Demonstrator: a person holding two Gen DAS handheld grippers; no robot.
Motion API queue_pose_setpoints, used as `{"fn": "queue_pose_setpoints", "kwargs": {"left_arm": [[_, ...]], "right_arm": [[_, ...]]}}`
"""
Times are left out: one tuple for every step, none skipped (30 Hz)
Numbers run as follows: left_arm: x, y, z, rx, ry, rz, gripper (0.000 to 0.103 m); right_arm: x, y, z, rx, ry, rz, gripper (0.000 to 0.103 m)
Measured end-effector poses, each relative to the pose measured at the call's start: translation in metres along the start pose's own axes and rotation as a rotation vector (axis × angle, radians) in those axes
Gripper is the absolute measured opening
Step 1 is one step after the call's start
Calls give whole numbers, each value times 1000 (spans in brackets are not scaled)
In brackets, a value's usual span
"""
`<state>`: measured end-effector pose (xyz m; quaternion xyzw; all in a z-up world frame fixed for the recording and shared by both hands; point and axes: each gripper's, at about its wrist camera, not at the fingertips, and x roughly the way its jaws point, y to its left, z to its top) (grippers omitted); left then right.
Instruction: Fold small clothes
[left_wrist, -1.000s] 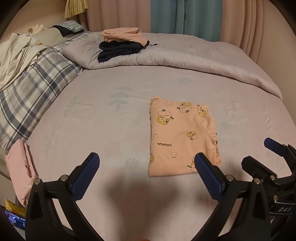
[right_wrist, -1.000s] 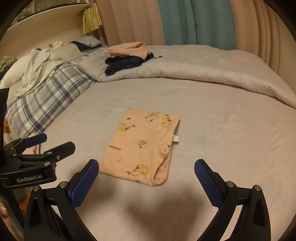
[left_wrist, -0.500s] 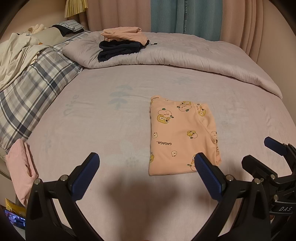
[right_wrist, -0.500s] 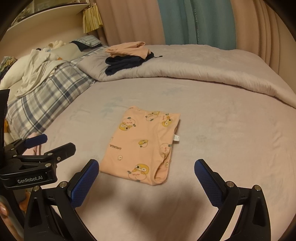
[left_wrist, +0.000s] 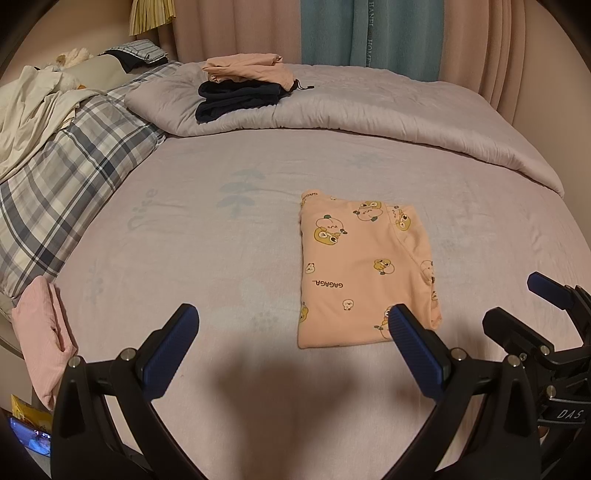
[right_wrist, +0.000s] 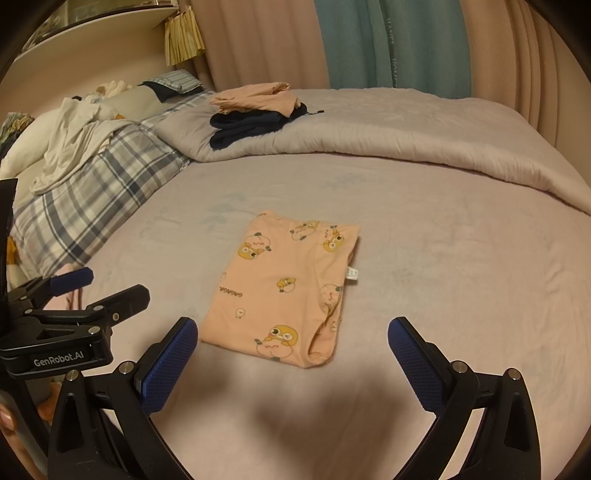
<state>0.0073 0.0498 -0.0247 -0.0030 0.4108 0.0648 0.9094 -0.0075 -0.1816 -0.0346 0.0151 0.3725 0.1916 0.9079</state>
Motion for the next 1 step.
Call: {"fn": "queue_pose_setpoints", "kwargs": {"left_arm": [[0,0,0,-1,1,4,102]], "right_arm": [[0,0,0,-1,0,-1,102]]}}
